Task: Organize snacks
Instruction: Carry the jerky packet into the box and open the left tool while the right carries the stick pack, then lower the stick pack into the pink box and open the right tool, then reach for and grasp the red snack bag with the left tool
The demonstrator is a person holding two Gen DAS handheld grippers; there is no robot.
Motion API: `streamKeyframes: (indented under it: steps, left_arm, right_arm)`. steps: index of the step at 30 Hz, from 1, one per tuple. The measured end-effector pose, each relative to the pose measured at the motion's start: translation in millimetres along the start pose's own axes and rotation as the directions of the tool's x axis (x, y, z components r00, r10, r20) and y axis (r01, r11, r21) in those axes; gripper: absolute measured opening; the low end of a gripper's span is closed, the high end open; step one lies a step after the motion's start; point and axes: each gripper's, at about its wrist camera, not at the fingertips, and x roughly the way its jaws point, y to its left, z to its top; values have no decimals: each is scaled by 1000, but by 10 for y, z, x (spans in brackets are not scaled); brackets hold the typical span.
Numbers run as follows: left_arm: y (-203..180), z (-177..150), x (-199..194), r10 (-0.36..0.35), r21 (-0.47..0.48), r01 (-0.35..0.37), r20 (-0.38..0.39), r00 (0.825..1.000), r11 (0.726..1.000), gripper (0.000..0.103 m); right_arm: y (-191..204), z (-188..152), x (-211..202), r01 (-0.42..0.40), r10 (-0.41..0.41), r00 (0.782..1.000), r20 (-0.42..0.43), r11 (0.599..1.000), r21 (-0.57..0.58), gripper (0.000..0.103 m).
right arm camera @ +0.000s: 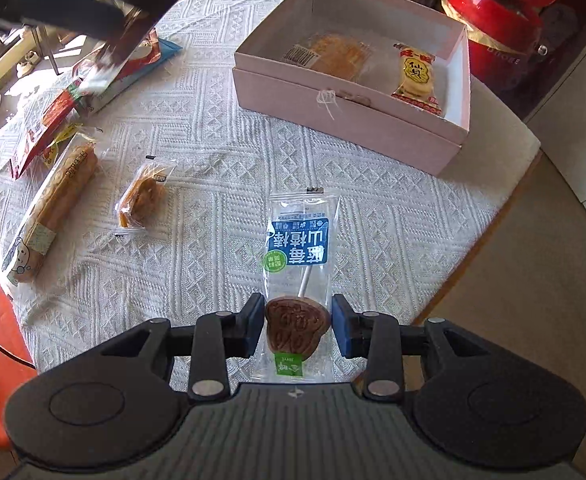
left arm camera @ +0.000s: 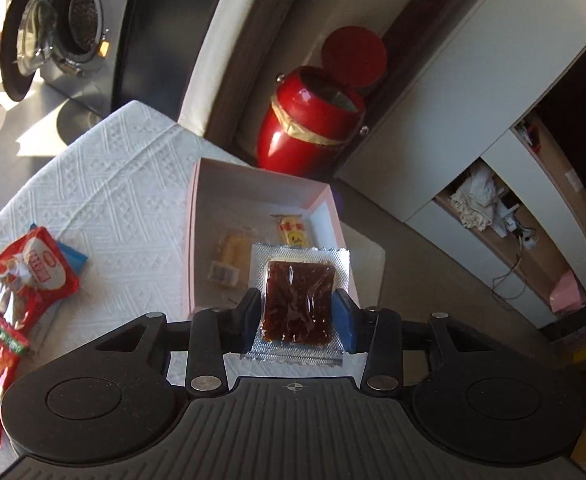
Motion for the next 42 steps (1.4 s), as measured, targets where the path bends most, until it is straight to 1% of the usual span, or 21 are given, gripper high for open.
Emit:
streamKeyframes:
  steps: [2, 4, 6, 8, 11, 12, 15, 16, 18, 19, 20, 21, 23, 25, 28, 29, 32, 35, 37, 40, 42]
  left_arm:
    - [-14, 91, 136, 40, 12, -40, 13, 999, 999, 42]
    - [32, 65, 164, 33, 3, -33, 9, 999, 999, 42]
    - [118, -65, 124, 49, -1, -49, -12, 999, 999, 42]
    - [220, -240, 133, 98, -5, -98, -55, 994, 995, 42]
    - [454, -623, 118, 176, -33, -183, -157, 972, 983, 42]
    - [545, -788, 114, 198, -49, -211, -197, 960, 976, 42]
    - [692, -1188, 66, 240, -101, -279, -291, 926, 955, 42]
    - [723, -1296, 52, 243, -116, -291, -314, 918, 950, 42]
    - [756, -1499, -6, 236, -145, -299, -342, 909, 943, 42]
    - [779, -1588, -56, 233, -157, -302, -352, 907, 940, 42]
    - [789, -1642, -82, 232, -163, -305, -357, 905, 938, 42]
    - [819, -1707, -145, 234, -167, -309, -360, 903, 936, 42]
    - [843, -1766, -206, 244, -171, -319, -356, 902, 932, 42]
    - [878, -1778, -253, 254, -178, -329, -348, 903, 927, 42]
    - [945, -1743, -331, 272, -184, -344, -327, 905, 921, 42]
    - [972, -1733, -361, 279, -186, -349, -319, 906, 919, 42]
    - [1109, -1658, -466, 316, -188, -376, -284, 905, 907, 42]
    - [1370, -1553, -541, 349, -220, -402, -244, 905, 889, 42]
    - [1571, -1434, -543, 388, -216, -429, -208, 898, 877, 42]
    - [1829, -1248, -510, 425, -215, -458, -184, 886, 863, 42]
    - [1926, -1145, -491, 425, -205, -458, -186, 886, 865, 42]
  right_arm:
    - [-49, 39, -95, 0, 0, 1000, 21, 1000, 9, 35]
    - [-100, 84, -150, 4, -5, 999, 37, 1000, 17, 35]
    - [-169, 103, -178, 5, -7, 999, 43, 999, 34, 36]
    - [-235, 122, -132, 0, -2, 1000, 31, 998, 62, 36]
    - [-331, 195, -70, -20, 17, 1000, 24, 993, 119, 36]
    - [-356, 240, -82, -23, 18, 999, 35, 990, 136, 36]
    - [-455, 493, -271, -22, -2, 990, 142, 985, 168, 35]
    - [-494, 633, -368, -14, -21, 980, 196, 985, 175, 35]
    - [-569, 887, -507, -14, -39, 961, 274, 982, 187, 37]
    - [-618, 1049, -559, -18, -45, 950, 310, 980, 197, 39]
    - [-650, 1179, -581, -12, -57, 944, 324, 978, 207, 48]
    - [-668, 1289, -591, -4, -70, 941, 331, 976, 216, 61]
    - [-660, 1418, -589, 1, -78, 935, 346, 976, 216, 66]
    - [-594, 1432, -523, -4, -64, 943, 326, 979, 205, 66]
    - [-397, 1301, -358, -23, -21, 965, 260, 986, 166, 69]
    - [-263, 1210, -256, -23, -8, 976, 219, 990, 140, 69]
    - [68, 979, -21, -37, 29, 993, 117, 997, 71, 69]
    - [409, 760, 118, -64, 64, 997, 44, 998, 0, 69]
    - [582, 657, 158, -87, 87, 996, 14, 995, -38, 69]
    - [812, 566, 167, -94, 94, 996, -3, 992, -86, 69]
    - [913, 544, 170, -96, 95, 995, -12, 989, -116, 69]
